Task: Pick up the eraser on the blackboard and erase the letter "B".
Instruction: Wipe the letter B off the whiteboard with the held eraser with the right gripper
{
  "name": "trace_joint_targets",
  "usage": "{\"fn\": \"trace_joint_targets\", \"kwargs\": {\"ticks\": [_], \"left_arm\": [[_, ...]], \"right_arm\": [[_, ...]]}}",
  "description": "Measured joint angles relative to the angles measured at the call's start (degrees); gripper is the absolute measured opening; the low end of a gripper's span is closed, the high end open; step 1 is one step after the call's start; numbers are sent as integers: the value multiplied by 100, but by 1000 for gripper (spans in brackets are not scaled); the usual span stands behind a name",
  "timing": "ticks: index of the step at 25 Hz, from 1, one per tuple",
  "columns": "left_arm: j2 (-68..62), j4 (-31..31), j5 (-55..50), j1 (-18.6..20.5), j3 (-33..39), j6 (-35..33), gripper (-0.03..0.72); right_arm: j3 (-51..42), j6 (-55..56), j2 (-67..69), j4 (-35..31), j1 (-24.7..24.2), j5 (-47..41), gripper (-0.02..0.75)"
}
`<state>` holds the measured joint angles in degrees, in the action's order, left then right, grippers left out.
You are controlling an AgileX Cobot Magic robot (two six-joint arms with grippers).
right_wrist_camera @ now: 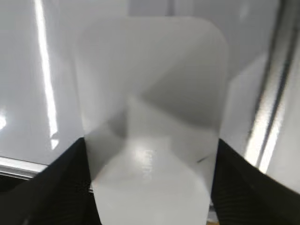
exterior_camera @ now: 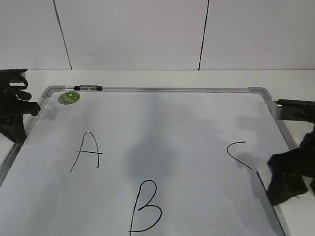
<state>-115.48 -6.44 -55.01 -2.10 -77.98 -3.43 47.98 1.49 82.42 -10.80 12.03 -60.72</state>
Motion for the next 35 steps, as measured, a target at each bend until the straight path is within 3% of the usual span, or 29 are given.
{"fn": "trace_joint_targets", "kwargs": {"ticks": [5,12,23,35], "left_arm": [[0,-45,-6,0,0,0,24],[0,-99,-6,0,0,0,25],[0,-102,-26,0,0,0,25],[0,-102,-34,11,0,0,26]], "right_arm": [[373,625,0,105,1188,416,539],[1084,829,856,129,2021,546,539],[2386,871,2556,375,2328,382,539],[2853,885,2878,473,2461,-168,538]]}}
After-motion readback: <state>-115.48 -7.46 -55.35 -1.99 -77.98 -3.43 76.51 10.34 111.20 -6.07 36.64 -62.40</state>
